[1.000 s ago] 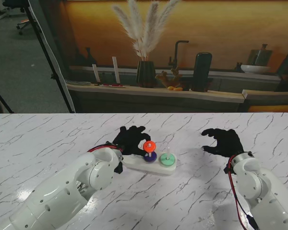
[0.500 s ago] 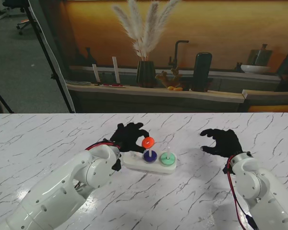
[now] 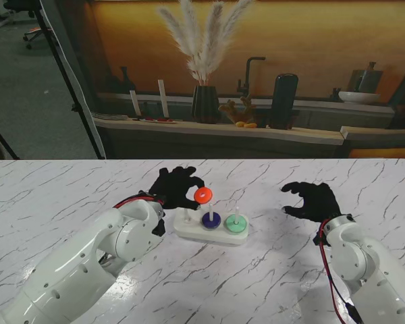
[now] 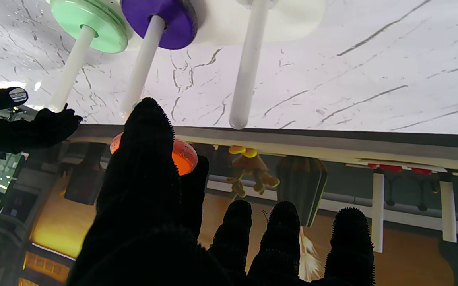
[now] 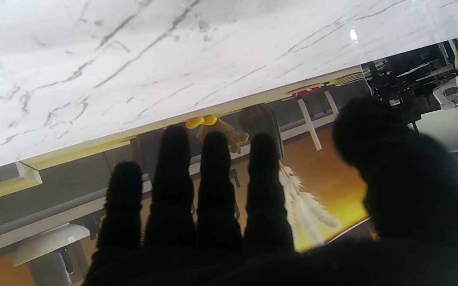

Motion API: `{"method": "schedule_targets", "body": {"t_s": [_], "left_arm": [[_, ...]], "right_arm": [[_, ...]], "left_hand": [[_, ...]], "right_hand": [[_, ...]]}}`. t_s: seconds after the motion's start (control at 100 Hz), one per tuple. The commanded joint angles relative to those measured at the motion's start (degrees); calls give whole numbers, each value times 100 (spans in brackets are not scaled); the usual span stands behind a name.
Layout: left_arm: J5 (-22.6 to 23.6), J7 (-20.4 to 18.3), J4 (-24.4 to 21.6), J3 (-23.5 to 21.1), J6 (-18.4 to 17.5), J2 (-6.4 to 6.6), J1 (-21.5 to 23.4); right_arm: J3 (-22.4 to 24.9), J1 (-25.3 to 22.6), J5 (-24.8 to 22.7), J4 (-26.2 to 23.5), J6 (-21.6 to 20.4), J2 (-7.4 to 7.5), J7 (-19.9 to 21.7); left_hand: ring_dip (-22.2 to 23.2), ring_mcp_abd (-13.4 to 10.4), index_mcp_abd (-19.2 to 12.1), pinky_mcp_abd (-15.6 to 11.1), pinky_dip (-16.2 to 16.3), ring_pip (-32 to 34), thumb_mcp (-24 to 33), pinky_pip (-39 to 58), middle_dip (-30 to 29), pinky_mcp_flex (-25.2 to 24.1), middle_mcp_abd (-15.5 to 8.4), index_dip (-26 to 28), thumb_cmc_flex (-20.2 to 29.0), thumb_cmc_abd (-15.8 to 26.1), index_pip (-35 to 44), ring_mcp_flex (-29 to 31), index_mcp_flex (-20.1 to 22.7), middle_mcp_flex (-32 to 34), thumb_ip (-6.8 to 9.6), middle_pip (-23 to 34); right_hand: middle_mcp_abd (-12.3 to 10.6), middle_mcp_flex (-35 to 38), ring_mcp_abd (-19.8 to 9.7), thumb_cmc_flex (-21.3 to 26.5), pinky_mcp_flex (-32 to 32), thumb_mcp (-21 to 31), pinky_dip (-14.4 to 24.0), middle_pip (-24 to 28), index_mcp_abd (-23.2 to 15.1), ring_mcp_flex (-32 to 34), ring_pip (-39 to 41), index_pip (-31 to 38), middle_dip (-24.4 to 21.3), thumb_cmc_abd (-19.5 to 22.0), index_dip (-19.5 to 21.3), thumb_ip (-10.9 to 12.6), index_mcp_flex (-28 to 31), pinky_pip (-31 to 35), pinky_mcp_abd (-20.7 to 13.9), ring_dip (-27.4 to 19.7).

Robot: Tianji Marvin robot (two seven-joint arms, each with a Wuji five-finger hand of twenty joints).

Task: Move the three rings of the Hanoi Tower from the left rod to the right rod

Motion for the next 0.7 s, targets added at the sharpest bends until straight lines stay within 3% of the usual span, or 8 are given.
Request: {"method": "schedule_targets", "body": {"t_s": [0.0,0.32,0.69], "left_arm": [[64,-97,-75,-74,-151,41,46],[441,-489,-299,-536,-320,148,309],[564,-671,-270,-689,-404,195,422]], "right_arm": [[-29,-29,15,7,5,-40,1],[-54,11,24,38,-7,-45,-26],[-101,39,41,63,-9,-46,-17]], "left_hand": [[61,25,-181,76,-56,-36,143,35,25,-20,-16,169,363,250,324,61,254,41,-89,-10],[54,20,-203,78,-51,-38,150,28,38,-8,7,194,386,217,342,72,272,142,-84,28],[47,9,-203,80,-46,-40,148,13,24,1,-26,197,370,228,343,70,264,44,-85,-10]], "right_hand": [[3,-2,17,-2,-44,88,-47,31,-84,-119,60,54,-58,81,60,234,-50,96,1791,-43],[0,-1,6,4,-45,89,-48,33,-85,-125,58,57,-57,86,61,235,-47,96,1784,-44],[-3,-5,12,3,-41,90,-47,32,-89,-121,59,58,-58,89,61,235,-45,98,1793,-44]]}}
